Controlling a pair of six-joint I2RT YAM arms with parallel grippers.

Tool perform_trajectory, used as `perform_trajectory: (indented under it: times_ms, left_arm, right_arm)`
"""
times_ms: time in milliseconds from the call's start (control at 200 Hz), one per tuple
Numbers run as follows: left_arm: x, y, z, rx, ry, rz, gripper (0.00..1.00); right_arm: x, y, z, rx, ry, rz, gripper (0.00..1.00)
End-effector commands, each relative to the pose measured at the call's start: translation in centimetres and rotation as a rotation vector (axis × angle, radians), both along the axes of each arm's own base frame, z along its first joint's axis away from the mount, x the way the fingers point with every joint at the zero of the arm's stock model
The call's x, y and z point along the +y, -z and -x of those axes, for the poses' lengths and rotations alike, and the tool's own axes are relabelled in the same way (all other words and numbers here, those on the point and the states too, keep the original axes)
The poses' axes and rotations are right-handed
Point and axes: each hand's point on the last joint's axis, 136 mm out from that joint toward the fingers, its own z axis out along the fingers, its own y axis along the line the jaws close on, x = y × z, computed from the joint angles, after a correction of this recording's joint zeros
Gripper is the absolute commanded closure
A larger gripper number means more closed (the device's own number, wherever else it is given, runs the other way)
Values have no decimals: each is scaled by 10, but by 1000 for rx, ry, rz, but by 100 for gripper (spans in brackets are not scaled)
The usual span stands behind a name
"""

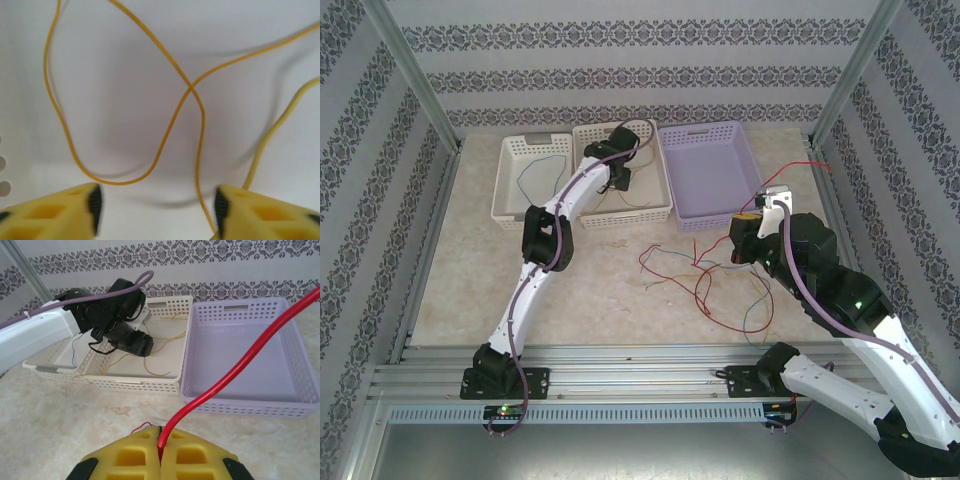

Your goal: Untangle the cables

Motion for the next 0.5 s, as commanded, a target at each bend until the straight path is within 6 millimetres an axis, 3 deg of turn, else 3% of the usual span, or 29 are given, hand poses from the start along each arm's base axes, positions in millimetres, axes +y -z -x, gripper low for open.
perform_trajectory:
  times_ms: [0,310,495]
  left_arm:
    - [-5,-80,-11,-152,10,80,27]
    - [-11,-162,0,-267,6,185,0]
    - [-11,-219,21,-333,3,250,0]
  right_arm:
    - [1,-1,0,4,-4,-23,100]
    - [3,-1,0,9,-6,-38,100]
    - [-2,0,-10,2,31,33,100]
